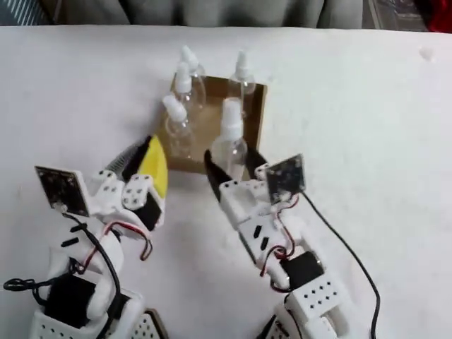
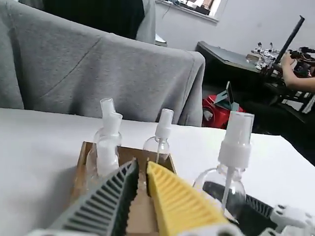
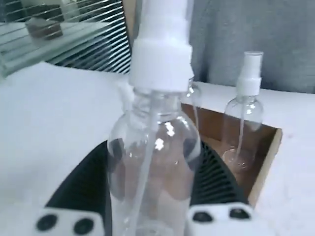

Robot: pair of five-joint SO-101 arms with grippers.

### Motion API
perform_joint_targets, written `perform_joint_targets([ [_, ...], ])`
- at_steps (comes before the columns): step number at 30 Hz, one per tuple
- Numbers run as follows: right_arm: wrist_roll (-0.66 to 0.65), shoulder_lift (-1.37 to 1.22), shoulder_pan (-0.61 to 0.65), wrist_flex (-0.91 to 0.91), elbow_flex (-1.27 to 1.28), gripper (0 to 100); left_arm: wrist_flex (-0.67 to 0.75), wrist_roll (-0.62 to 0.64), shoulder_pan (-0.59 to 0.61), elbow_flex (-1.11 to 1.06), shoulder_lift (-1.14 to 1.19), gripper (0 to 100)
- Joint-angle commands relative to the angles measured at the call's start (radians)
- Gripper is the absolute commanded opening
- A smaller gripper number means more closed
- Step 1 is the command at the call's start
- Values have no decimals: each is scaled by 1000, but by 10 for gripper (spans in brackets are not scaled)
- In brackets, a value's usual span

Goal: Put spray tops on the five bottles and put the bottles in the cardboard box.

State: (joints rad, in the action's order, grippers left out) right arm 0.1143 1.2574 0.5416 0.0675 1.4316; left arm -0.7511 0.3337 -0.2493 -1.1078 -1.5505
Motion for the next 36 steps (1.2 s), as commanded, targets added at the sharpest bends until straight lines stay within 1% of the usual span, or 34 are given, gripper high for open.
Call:
perform_joint_targets([
  [1, 68, 58, -70, -5, -37, 16, -55, -52, -125, 41, -10, 23],
  [4, 170, 62, -119, -19, -43, 16, -110, -163, -220, 41, -10, 23],
  [6, 238, 59, -137, -44, -43, 16, -126, -204, -283, 34, -10, 23],
  [9, 269, 56, -140, -58, -41, 16, -118, -250, -383, -20, -10, 23],
  [12, 272, 64, -136, -54, -40, 16, -72, -287, -455, -86, -10, 23],
  [15, 273, 64, -124, -53, -40, 16, -11, -293, -460, -138, -8, 23],
  [18, 273, 64, -105, -53, -40, 16, -5, -293, -467, -146, -8, 23],
  [21, 273, 64, -85, -53, -40, 16, -6, -293, -501, -150, 10, 23],
  [25, 272, 64, -58, -48, -40, 16, 12, -295, -542, -126, 177, 23],
  [30, 262, 65, -77, -48, -40, 16, 21, -296, -512, -17, 430, 23],
  [32, 262, 65, -97, -48, -40, 16, 31, -296, -512, -11, 456, 23],
  [36, 261, 65, -99, -47, -41, 16, 44, -296, -510, -12, 456, 23],
])
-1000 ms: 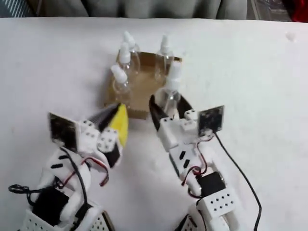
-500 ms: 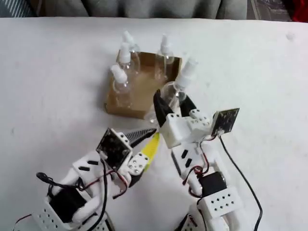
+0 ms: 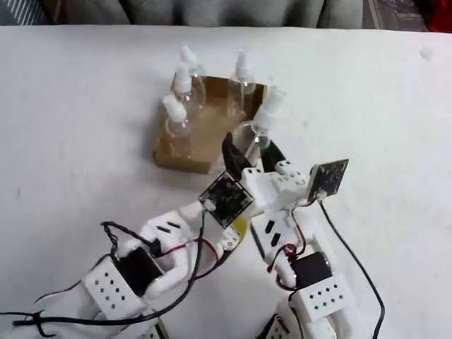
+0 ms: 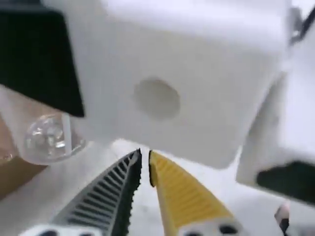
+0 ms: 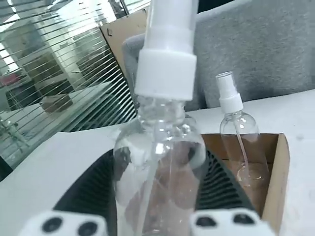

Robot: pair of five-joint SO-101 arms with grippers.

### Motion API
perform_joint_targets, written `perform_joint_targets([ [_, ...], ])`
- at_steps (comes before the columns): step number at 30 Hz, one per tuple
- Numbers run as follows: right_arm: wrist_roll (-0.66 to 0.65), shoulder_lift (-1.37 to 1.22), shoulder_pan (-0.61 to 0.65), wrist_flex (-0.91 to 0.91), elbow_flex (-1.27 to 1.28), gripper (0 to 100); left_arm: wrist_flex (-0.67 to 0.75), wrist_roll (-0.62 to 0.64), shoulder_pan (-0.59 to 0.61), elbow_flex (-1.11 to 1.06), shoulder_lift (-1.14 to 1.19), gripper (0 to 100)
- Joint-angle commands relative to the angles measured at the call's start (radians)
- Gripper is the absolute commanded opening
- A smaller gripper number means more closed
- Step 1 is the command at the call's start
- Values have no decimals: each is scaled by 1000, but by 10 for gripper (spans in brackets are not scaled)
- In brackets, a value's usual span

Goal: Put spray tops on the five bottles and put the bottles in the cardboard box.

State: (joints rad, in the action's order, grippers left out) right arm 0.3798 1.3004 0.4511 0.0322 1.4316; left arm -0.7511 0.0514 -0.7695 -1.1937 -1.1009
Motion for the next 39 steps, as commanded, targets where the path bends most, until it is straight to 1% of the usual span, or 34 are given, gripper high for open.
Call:
perform_joint_targets([
  [1, -5, 22, -10, -12, -41, 16, 49, -14, 18, 72, 7, 23],
  [3, -5, 22, -12, -4, -41, 16, 52, -14, 39, 72, 8, 23],
  [5, -5, 28, -8, 47, -58, 16, 69, -14, 64, 72, 12, 23],
  [9, -5, 85, -5, 246, -129, 16, 158, -12, 81, 23, 13, 23],
  [11, -8, 125, -5, 314, -143, 17, 195, -12, 79, -2, 8, 23],
  [15, -52, 179, -7, 355, -140, 17, 201, -12, 81, -5, 8, 23],
  [19, -64, 219, -7, 397, -140, 17, 203, -12, 84, -6, 8, 23],
  [21, -103, 242, -4, 426, -141, 18, 207, -12, 84, -9, 12, 23],
  [27, -169, 328, 35, 533, -141, 18, 207, -12, 84, -11, 13, 23],
  [31, -166, 400, 36, 590, -141, 18, 207, -12, 85, -11, 13, 23],
  [34, -170, 452, 64, 625, -141, 18, 207, -12, 96, -11, 13, 23],
  [39, -169, 464, 88, 636, -140, 18, 244, -12, 117, -12, 12, 23],
])
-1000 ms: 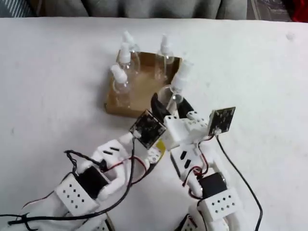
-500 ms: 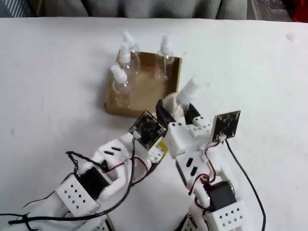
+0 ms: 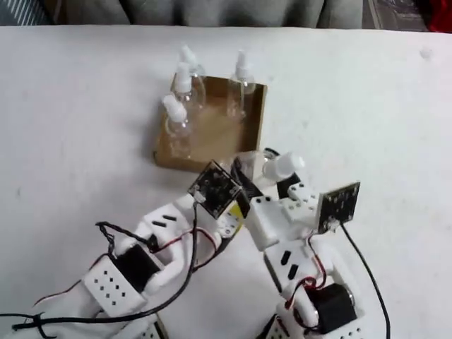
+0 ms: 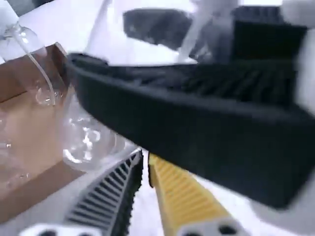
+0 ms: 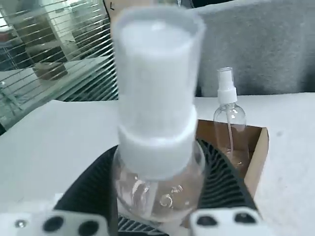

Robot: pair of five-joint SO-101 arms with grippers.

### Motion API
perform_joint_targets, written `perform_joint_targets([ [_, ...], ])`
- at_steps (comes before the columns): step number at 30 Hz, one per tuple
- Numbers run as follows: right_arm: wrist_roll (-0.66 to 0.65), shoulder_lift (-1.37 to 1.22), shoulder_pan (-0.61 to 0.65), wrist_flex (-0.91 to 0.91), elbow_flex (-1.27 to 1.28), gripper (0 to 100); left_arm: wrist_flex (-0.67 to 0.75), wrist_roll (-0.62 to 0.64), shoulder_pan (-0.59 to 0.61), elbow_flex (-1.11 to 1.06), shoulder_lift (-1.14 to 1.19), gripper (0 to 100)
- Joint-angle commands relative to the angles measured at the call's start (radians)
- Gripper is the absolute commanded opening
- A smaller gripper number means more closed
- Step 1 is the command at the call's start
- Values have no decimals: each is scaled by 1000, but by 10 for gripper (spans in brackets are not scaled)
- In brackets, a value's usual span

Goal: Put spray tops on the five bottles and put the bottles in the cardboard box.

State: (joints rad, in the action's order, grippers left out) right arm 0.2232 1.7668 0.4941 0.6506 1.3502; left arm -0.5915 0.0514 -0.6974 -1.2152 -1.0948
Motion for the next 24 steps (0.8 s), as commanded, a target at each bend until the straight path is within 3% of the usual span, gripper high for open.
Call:
perform_joint_targets([
  [1, -14, -8, 45, 16, -58, 18, 86, -12, 45, 9, 5, 23],
  [13, -17, -194, -30, -111, -58, 18, 80, -28, 79, 8, 2, 23],
  [24, -17, -470, -45, -334, -60, 17, -163, -163, 232, 77, -51, 23],
])
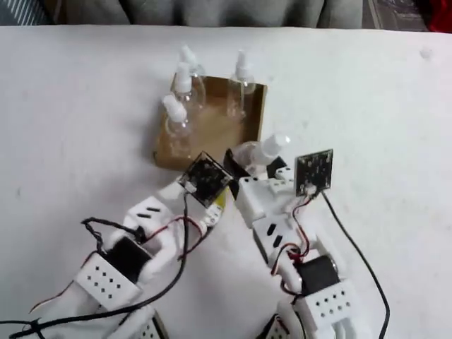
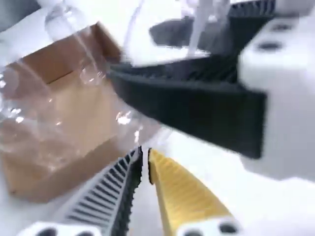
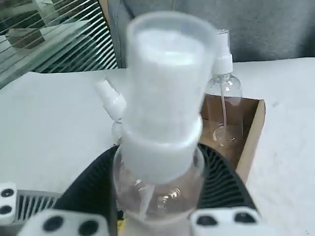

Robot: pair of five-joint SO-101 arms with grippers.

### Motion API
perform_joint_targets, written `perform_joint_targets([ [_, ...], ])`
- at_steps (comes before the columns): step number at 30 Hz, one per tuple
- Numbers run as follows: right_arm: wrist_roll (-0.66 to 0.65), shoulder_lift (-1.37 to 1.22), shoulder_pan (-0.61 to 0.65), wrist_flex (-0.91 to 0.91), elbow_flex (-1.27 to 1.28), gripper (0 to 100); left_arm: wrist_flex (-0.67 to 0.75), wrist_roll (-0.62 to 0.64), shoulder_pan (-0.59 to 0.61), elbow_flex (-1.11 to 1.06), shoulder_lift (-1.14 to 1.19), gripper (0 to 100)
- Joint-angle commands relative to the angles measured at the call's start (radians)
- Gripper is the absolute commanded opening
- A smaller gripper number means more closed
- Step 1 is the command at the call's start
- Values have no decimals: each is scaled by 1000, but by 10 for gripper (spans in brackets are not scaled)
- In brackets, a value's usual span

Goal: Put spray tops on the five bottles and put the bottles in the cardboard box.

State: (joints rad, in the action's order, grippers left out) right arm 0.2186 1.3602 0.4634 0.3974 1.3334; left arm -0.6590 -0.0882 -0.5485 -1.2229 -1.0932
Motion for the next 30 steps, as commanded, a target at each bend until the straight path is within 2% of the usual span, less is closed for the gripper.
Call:
perform_joint_targets([
  [1, -12, -81, -27, -96, -43, 17, -133, -23, 116, 87, -76, 23],
  [9, -43, -209, -56, -220, -55, 17, -347, -23, 387, 78, -395, 24],
  [13, -84, -320, -45, -237, -112, 17, -358, -23, 524, -43, -544, 27],
  [19, -126, -506, -54, -237, -233, 17, -229, -23, 625, -318, -728, 27],
  [24, -130, -596, -54, -237, -322, 17, -123, -17, 645, -442, -737, 27],
  [27, -212, -639, -56, -237, -365, 17, -43, -21, 654, -470, -733, 26],
  [30, -264, -697, -56, -237, -405, 17, -43, -21, 667, -470, -731, 27],
])
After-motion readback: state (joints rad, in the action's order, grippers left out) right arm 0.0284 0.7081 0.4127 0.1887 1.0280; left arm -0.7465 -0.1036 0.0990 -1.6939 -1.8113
